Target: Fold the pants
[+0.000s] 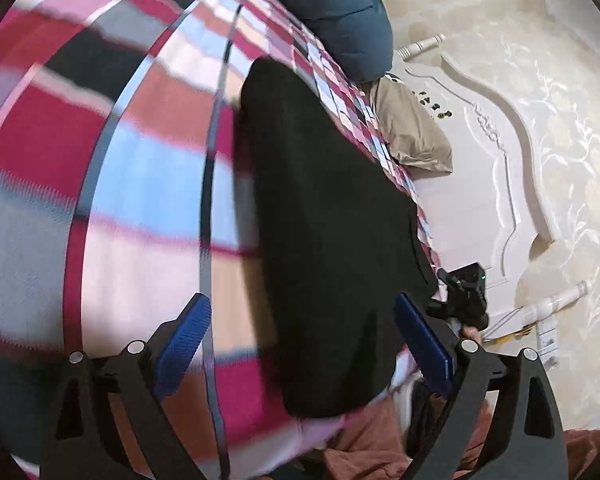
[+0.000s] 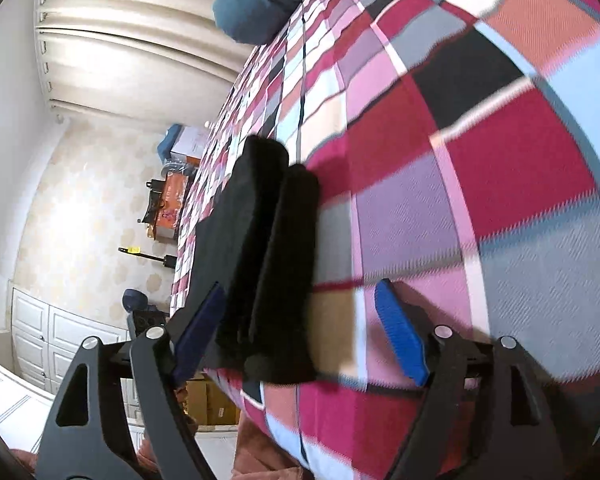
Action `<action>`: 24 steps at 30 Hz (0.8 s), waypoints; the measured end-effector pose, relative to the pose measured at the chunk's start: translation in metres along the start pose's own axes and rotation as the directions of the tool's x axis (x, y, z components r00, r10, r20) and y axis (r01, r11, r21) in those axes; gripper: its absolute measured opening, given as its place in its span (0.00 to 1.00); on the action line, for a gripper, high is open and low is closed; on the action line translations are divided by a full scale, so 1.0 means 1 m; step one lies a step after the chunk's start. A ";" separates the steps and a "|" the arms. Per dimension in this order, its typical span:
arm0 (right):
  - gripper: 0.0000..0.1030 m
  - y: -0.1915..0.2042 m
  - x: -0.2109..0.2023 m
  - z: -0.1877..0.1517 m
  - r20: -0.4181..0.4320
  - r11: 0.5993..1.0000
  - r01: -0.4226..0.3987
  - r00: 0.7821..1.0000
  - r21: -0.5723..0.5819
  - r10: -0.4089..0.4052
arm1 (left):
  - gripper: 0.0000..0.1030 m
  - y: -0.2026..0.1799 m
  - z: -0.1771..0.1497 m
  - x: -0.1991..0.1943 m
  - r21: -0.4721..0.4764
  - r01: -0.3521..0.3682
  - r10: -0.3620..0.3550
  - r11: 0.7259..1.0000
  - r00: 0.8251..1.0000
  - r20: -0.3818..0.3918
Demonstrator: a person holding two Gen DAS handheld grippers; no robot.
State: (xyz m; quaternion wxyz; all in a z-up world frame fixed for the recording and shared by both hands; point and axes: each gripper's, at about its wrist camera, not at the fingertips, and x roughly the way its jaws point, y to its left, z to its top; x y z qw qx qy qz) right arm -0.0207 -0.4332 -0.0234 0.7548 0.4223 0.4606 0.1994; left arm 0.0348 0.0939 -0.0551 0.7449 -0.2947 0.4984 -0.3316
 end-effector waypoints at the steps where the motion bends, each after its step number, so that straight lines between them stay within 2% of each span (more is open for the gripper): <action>1: 0.78 0.001 0.004 0.006 -0.004 1.000 0.001 1.000 -0.005 -0.001 | 0.90 -0.004 0.009 0.004 0.023 -0.001 0.001 1.000 1.000 0.022; 5: 0.87 0.006 0.025 0.022 -0.022 1.000 0.009 1.000 -0.020 -0.009 | 0.91 -0.009 0.034 0.018 0.070 -0.005 -0.001 0.998 0.997 0.080; 9: 0.89 0.009 0.042 0.037 -0.019 1.000 -0.015 1.000 -0.005 0.015 | 0.92 -0.009 0.053 0.027 0.113 -0.039 0.022 0.993 0.988 0.151; 11: 0.90 0.010 0.051 0.044 -0.039 1.000 -0.031 0.999 -0.006 0.030 | 0.92 -0.008 0.062 0.036 0.137 -0.032 0.015 0.990 0.992 0.123; 13: 0.90 0.012 0.061 0.049 -0.076 0.999 -0.035 0.997 -0.027 0.033 | 0.92 -0.005 0.070 0.049 0.142 -0.025 0.018 0.989 0.998 0.055; 16: 0.90 0.015 0.075 0.058 -0.118 0.997 -0.033 0.993 -0.063 0.025 | 0.92 -0.002 0.078 0.061 0.156 -0.031 0.032 0.987 1.000 -0.002; 20: 0.90 0.019 0.086 0.063 -0.158 0.996 -0.047 0.987 -0.077 0.035 | 0.92 -0.005 0.086 0.071 0.217 -0.073 0.076 0.973 0.997 -0.004; 22: 0.90 0.023 0.091 0.063 -0.181 0.992 -0.091 0.981 -0.085 0.074 | 0.92 0.000 0.092 0.076 0.203 -0.069 0.074 0.977 0.997 -0.018; 24: 0.90 0.025 0.097 0.064 -0.199 0.991 -0.094 0.977 -0.098 0.073 | 0.92 0.007 0.094 0.078 0.175 -0.044 0.049 0.984 0.998 -0.025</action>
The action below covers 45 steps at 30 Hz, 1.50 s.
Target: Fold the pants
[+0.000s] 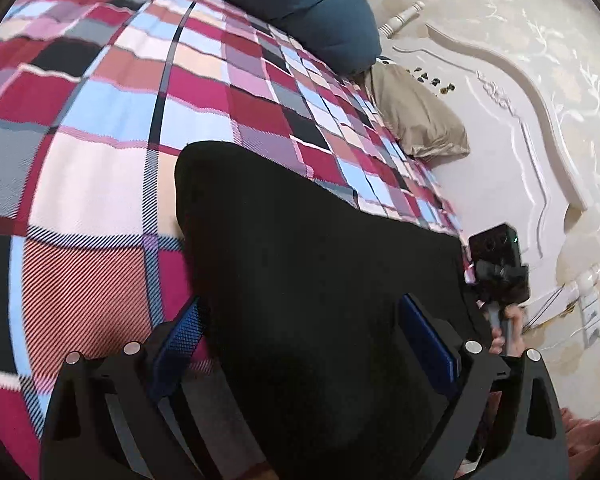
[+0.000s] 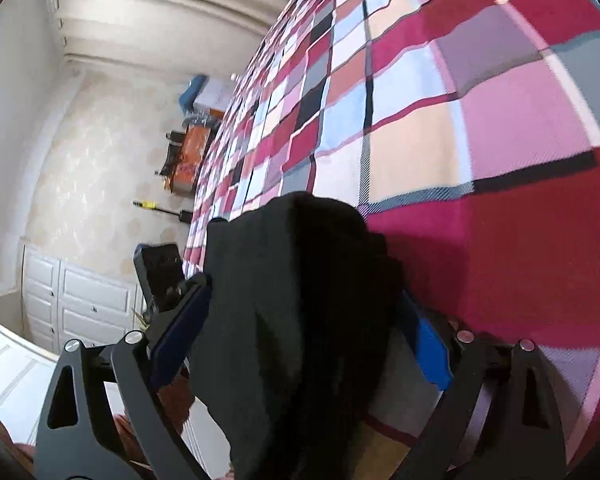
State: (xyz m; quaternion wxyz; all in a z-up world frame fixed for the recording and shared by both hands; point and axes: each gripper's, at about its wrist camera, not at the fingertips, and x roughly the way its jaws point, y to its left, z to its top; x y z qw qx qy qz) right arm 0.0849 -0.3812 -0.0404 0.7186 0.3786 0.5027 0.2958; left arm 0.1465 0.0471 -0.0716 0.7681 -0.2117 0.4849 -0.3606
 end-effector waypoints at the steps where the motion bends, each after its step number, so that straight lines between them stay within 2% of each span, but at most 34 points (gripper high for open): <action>1: 0.90 0.001 0.003 0.001 -0.008 1.000 0.000 1.000 -0.009 0.000 | 0.92 0.004 0.002 0.000 -0.019 0.014 -0.014 1.000 1.000 0.001; 3: 0.89 0.003 0.006 0.004 -0.007 1.000 -0.001 1.000 -0.013 0.001 | 0.92 0.008 0.002 -0.002 -0.041 0.034 -0.033 0.999 0.999 0.004; 7: 0.53 -0.003 0.008 0.002 -0.027 0.999 0.031 0.999 -0.008 -0.031 | 0.92 0.005 0.001 -0.002 -0.020 0.034 -0.035 0.999 0.999 -0.031; 11: 0.42 -0.008 0.012 -0.002 -0.026 1.000 0.017 1.000 0.003 -0.017 | 0.89 -0.004 0.005 -0.001 -0.020 -0.026 0.025 0.999 0.999 -0.033; 12: 0.40 -0.009 0.013 -0.002 -0.024 1.000 0.011 1.000 0.005 -0.010 | 0.61 -0.010 0.005 0.001 0.014 -0.059 0.059 0.998 0.998 -0.032; 13: 0.38 -0.010 0.012 -0.002 -0.022 1.000 0.011 1.000 0.006 -0.011 | 0.56 -0.015 0.005 0.003 0.046 -0.122 0.124 0.991 0.992 -0.032; 19: 0.35 -0.012 0.015 -0.003 -0.004 1.000 0.010 1.000 -0.002 -0.010 | 0.47 -0.019 0.006 0.000 0.067 -0.173 0.175 0.983 0.984 -0.015; 24: 0.34 -0.011 0.013 -0.001 0.002 1.000 0.014 1.000 -0.013 -0.014 | 0.44 -0.018 0.009 0.000 0.062 -0.174 0.174 0.983 0.985 0.000; 34: 0.33 -0.010 0.010 0.002 0.016 1.000 0.012 1.000 -0.020 -0.011 | 0.43 -0.021 0.022 0.001 0.069 -0.174 0.173 0.982 0.985 0.018; 45: 0.32 -0.008 0.009 0.021 0.050 0.999 0.012 0.999 -0.030 -0.011 | 0.42 -0.018 0.043 0.006 0.067 -0.176 0.174 0.982 0.984 0.043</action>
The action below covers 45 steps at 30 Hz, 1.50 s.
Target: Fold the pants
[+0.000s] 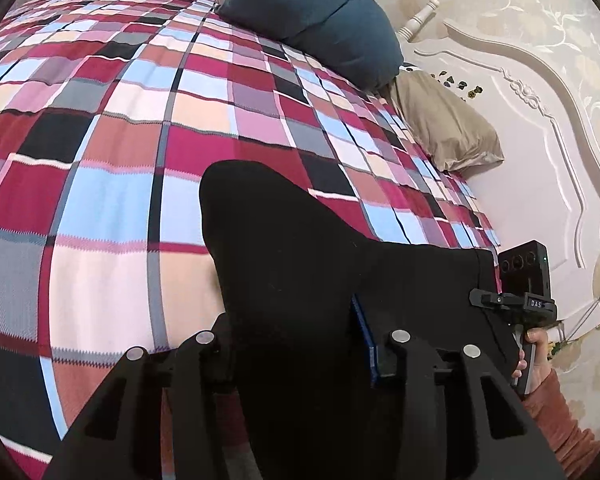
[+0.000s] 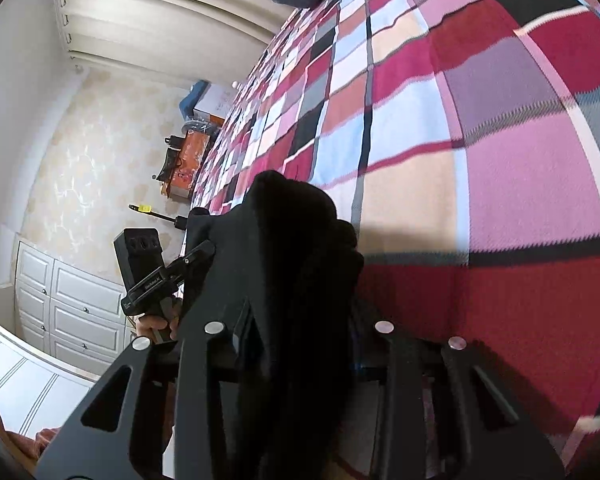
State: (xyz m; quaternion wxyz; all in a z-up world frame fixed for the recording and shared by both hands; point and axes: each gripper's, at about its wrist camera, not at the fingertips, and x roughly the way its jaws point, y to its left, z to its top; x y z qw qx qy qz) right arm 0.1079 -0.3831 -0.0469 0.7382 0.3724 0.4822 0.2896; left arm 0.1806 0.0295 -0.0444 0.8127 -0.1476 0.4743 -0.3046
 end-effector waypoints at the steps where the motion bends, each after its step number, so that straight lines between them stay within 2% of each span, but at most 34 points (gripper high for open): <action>1: 0.32 0.000 0.000 0.001 0.001 1.000 0.001 1.000 -0.002 -0.001 | 0.42 0.001 0.002 0.001 -0.004 0.000 0.000 1.000 1.000 0.001; 16: 0.32 0.002 0.011 0.035 0.016 1.000 0.011 1.000 -0.011 -0.011 | 0.42 0.021 0.031 0.018 -0.053 0.004 -0.003 0.999 1.000 0.019; 26: 0.33 -0.013 0.018 0.032 0.016 0.998 -0.014 1.000 0.055 0.014 | 0.44 0.036 0.030 0.028 -0.089 0.038 -0.036 0.995 0.999 0.021; 29: 0.37 -0.013 0.017 0.028 0.025 0.998 -0.022 0.999 0.060 0.020 | 0.49 0.037 0.028 0.027 -0.079 0.053 -0.051 0.995 0.998 0.026; 36: 0.52 -0.008 0.012 0.022 0.047 0.997 -0.031 0.999 0.073 0.028 | 0.74 0.038 0.015 0.015 -0.088 0.097 -0.092 0.991 0.994 0.056; 41: 0.62 -0.002 0.004 0.003 0.072 0.997 -0.042 0.997 0.069 0.037 | 0.77 0.026 -0.008 0.003 -0.050 0.063 -0.062 0.997 0.998 0.030; 45: 0.66 0.006 0.000 -0.016 0.071 0.998 -0.032 0.997 0.052 0.028 | 0.80 0.025 -0.031 -0.009 -0.091 0.107 -0.103 0.990 0.994 0.045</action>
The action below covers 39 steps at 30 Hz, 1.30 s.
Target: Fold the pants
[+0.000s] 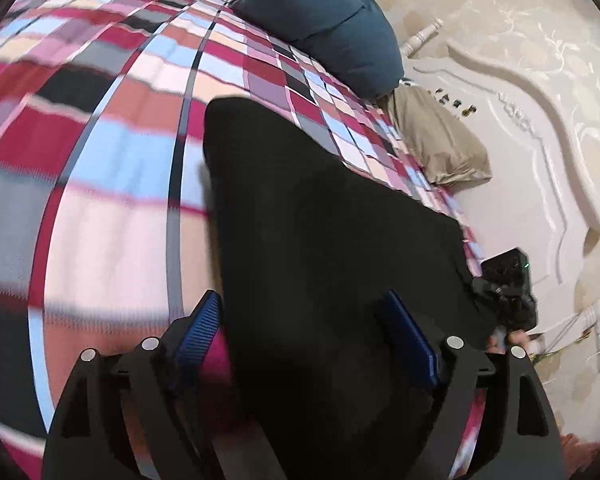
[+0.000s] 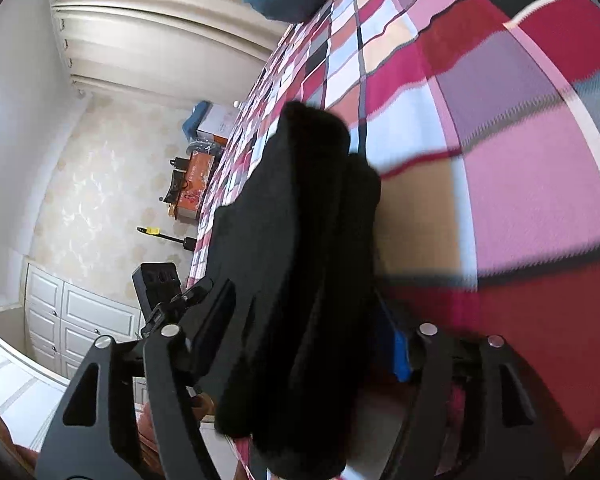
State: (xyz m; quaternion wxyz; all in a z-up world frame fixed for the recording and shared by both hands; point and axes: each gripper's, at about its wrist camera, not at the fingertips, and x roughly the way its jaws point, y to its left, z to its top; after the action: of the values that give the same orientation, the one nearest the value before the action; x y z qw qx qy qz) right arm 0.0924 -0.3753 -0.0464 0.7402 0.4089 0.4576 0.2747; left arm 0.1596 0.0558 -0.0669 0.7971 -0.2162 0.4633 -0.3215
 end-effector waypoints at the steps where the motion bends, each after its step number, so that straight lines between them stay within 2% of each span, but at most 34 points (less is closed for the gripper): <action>1: 0.67 0.000 -0.001 -0.004 -0.003 1.000 0.000 1.000 -0.002 0.000 | 0.80 0.002 -0.007 -0.005 -0.027 0.019 -0.019 0.999 1.000 0.006; 4: 0.70 0.004 -0.004 -0.018 -0.002 1.000 -0.008 1.000 0.001 0.008 | 0.80 0.004 -0.023 -0.016 -0.067 0.055 -0.054 0.996 0.998 0.018; 10: 0.72 0.008 -0.004 -0.040 -0.008 0.999 -0.048 0.999 0.019 0.049 | 0.80 -0.007 -0.043 -0.021 -0.075 0.088 -0.088 0.993 0.996 0.002; 16: 0.71 0.010 -0.001 -0.048 0.019 0.998 -0.054 0.998 0.030 0.053 | 0.80 -0.021 -0.046 -0.010 -0.038 0.068 -0.069 0.997 0.998 -0.016; 18: 0.65 0.009 0.000 -0.048 0.014 0.998 -0.041 0.999 0.039 0.040 | 0.80 -0.021 -0.044 -0.007 -0.042 0.058 -0.059 0.997 0.998 -0.024; 20: 0.50 0.007 0.002 -0.049 -0.001 0.999 0.004 1.000 0.051 -0.004 | 0.69 -0.023 -0.044 -0.007 -0.045 0.030 -0.031 0.999 0.999 -0.026; 22: 0.43 0.005 0.004 -0.050 -0.012 0.998 0.032 0.999 0.060 -0.031 | 0.60 -0.024 -0.045 -0.006 -0.047 0.027 -0.029 0.999 0.999 -0.029; 25: 0.37 0.004 0.004 -0.052 -0.003 0.997 0.031 1.000 0.071 -0.031 | 0.52 -0.031 -0.049 -0.008 -0.010 -0.007 0.006 1.000 1.000 -0.028; 32: 0.33 0.011 0.000 -0.062 0.006 0.998 0.020 1.000 0.064 -0.021 | 0.47 -0.051 -0.050 -0.015 0.050 -0.062 0.063 0.997 0.998 -0.027; 39: 0.33 0.013 -0.002 -0.065 -0.003 0.998 0.013 1.000 0.066 -0.013 | 0.47 -0.049 -0.064 -0.023 0.045 -0.056 0.058 0.997 0.998 -0.036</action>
State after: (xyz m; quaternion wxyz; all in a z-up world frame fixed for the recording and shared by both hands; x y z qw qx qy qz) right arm 0.0328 -0.3475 -0.0502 0.7274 0.4299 0.4701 0.2550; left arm 0.0797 0.0345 -0.0525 0.8016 -0.1792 0.4771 -0.3126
